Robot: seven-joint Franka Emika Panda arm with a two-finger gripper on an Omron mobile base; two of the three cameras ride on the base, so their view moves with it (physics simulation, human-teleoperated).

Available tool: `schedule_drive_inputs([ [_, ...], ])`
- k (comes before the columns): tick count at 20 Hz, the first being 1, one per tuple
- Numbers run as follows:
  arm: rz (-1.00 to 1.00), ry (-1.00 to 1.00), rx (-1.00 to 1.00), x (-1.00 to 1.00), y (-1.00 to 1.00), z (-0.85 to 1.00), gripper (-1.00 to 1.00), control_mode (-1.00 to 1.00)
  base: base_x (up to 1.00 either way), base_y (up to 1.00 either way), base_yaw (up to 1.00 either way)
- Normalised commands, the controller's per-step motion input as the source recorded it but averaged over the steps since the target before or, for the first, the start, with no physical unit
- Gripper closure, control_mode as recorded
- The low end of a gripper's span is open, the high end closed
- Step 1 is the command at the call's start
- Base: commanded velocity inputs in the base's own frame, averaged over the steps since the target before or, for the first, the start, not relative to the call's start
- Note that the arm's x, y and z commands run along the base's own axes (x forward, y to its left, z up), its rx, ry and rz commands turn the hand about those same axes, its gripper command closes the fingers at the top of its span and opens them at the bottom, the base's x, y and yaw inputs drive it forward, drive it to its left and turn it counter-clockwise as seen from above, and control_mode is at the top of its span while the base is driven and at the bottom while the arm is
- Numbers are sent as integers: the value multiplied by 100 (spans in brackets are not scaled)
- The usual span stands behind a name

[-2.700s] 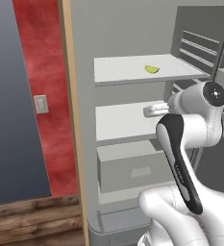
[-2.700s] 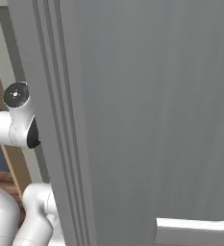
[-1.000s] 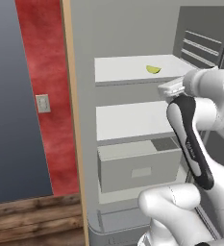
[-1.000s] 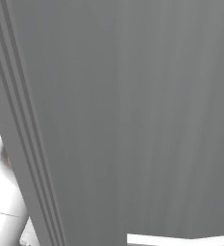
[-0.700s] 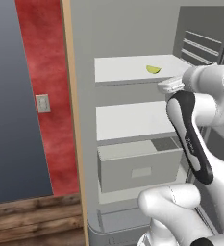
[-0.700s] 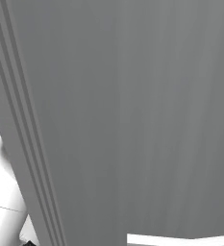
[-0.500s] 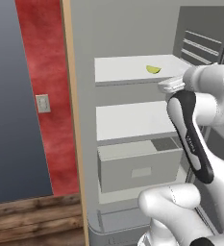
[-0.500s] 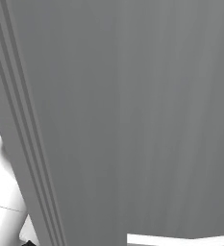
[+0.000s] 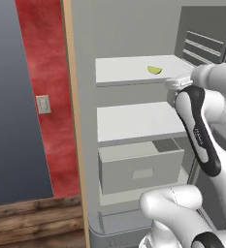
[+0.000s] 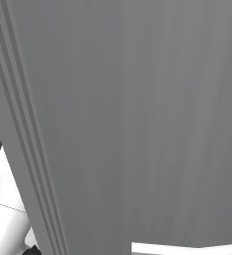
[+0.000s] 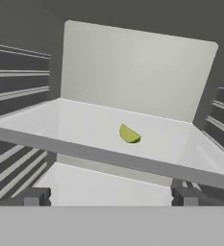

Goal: There is a bowl on the dining counter. Grab a lemon wedge from the fridge and place it in the bowl. Then get the liquor bottle and glass cup from the cabinet and place them next to the bowl.

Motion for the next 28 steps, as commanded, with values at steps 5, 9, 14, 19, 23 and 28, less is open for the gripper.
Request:
schedule_drive_inputs([
  [5,0,0,1,19,-16,8,-100,-100,0,0,0],
  [9,0,4,2,31,-2,0,-100,-100,0,0,0],
  [14,0,2,0,23,0,0,-100,-100,0,0,0],
  [19,5,0,0,18,0,0,-100,-100,0,0,0],
  [23,10,0,0,20,0,2,-100,-100,0,0,0],
  [28,15,0,0,22,-7,0,-100,-100,0,0,0],
])
